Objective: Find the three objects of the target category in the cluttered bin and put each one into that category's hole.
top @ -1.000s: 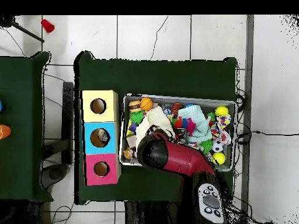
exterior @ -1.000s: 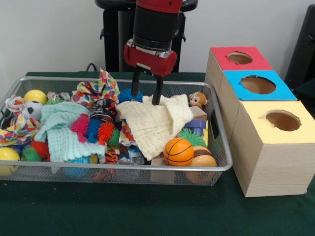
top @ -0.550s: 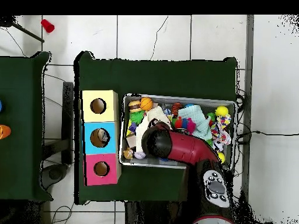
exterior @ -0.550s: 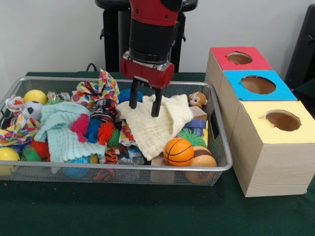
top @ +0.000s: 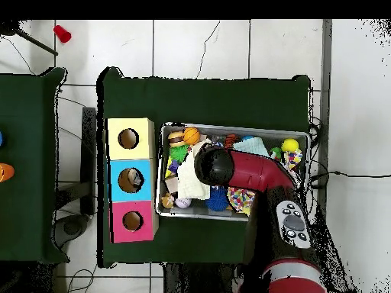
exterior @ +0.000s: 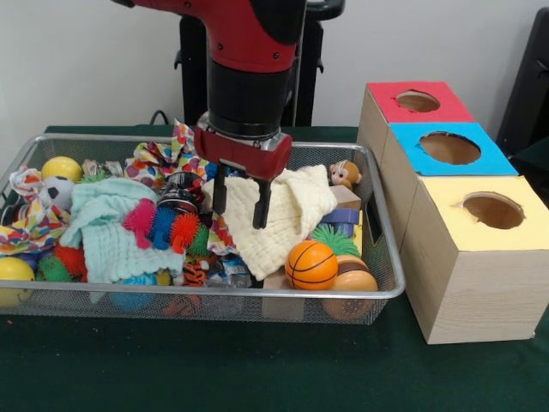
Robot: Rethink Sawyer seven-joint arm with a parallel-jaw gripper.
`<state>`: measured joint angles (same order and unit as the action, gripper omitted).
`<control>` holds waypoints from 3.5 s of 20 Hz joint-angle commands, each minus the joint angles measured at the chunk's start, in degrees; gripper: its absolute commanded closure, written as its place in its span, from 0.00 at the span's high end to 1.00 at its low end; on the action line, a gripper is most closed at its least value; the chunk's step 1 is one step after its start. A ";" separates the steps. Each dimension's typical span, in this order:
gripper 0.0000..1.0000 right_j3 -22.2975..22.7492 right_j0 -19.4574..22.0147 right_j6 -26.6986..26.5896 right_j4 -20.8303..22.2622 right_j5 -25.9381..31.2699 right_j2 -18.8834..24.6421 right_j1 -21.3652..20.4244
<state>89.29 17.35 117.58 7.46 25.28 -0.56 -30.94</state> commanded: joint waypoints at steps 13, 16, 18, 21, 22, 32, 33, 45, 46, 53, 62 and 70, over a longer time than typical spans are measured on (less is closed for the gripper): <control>1.00 -10.10 5.77 -8.98 8.81 4.82 10.02 5.60; 1.00 -9.75 5.68 -7.06 9.27 2.23 10.21 6.99; 1.00 -9.59 5.55 -5.97 9.57 0.76 10.35 7.45; 1.00 -8.98 5.10 -3.59 9.66 -2.01 10.16 8.50; 1.00 -8.81 4.97 -2.99 9.70 -2.85 10.10 8.90; 1.00 -6.85 2.46 1.88 8.53 -6.57 8.08 10.00; 1.00 -6.55 2.28 2.33 8.56 -7.43 7.89 10.42; 1.00 -8.18 -0.95 5.30 7.24 -7.39 3.31 14.94; 1.00 -8.77 -1.53 5.29 7.47 -6.89 2.32 15.43; 1.00 -11.14 -3.80 5.82 6.55 -3.50 -1.38 18.20; 1.00 -11.46 -5.71 6.25 5.31 -1.53 -3.95 17.66; 1.00 -11.57 -9.19 8.10 4.19 1.56 -8.62 16.92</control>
<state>76.71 9.35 117.58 13.05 18.14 -6.95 -18.81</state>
